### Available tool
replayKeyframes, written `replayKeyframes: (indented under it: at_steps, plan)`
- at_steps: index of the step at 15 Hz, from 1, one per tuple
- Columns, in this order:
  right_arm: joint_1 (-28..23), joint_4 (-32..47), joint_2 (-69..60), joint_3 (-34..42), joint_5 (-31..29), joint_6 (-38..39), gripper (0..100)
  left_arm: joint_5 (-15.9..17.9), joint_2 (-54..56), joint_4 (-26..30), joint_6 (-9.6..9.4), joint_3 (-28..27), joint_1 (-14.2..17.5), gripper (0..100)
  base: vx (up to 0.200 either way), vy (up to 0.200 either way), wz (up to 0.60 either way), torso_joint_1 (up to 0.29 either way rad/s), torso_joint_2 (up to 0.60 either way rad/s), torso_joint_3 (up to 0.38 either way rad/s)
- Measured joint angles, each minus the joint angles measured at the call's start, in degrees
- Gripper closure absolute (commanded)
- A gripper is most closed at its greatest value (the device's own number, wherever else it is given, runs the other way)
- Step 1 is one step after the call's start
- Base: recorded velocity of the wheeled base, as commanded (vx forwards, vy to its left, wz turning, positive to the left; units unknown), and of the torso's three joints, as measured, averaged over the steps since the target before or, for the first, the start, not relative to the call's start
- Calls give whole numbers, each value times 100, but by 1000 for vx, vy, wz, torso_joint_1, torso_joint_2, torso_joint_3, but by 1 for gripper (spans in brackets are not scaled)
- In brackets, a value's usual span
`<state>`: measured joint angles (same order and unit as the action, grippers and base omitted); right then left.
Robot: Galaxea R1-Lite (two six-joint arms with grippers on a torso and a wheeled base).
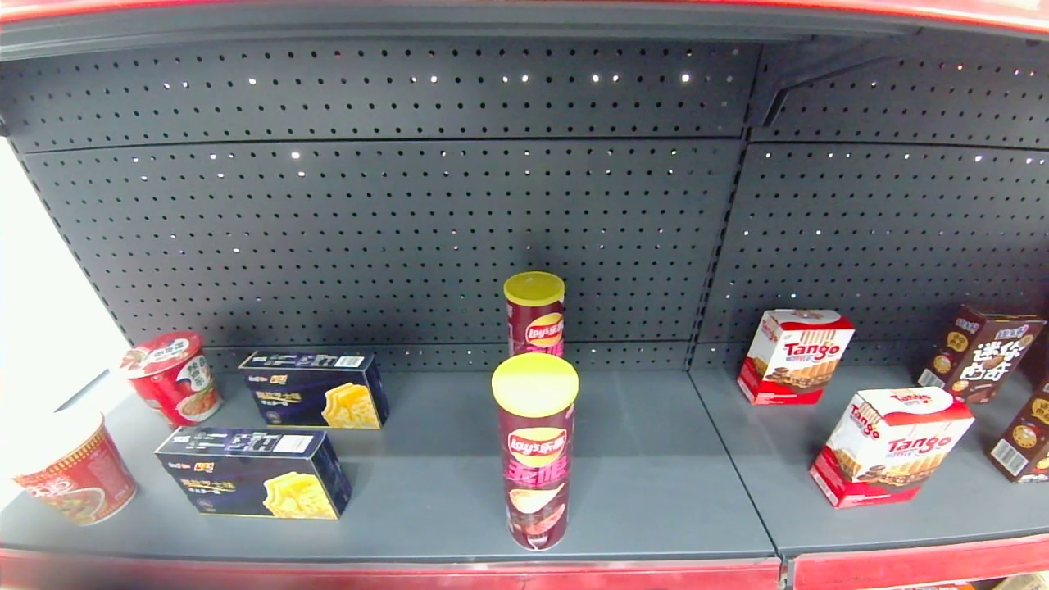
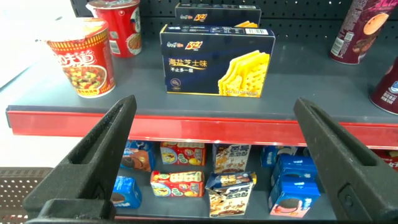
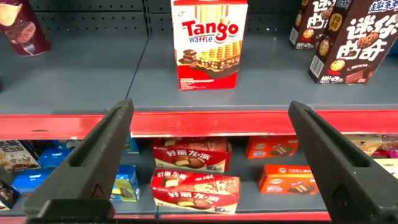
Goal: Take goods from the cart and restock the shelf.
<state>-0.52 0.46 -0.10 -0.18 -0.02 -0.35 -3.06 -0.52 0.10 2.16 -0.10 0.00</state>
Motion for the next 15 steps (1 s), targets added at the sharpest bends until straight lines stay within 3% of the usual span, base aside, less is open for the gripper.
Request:
replayKeyframes:
  at_steps: [8, 11, 13, 15]
  plan:
    - [0, -9, 0, 9, 7, 2, 0, 28, 0, 0, -22, 0, 0, 0, 0, 0, 0, 0, 0, 0]
    - [0, -6, 0, 13, 5, 2, 0, 99, 0, 0, -295, 0, 0, 0, -67, 0, 0, 1, 1, 1]
    - [0, -11, 0, 11, 7, 2, 0, 96, 0, 1, -39, 0, 0, 0, -200, 0, 0, 12, 7, 0]
    - [0, -9, 0, 11, 10, 4, 0, 85, 0, 1, -13, 0, 0, 0, 0, 0, 0, 0, 0, 0]
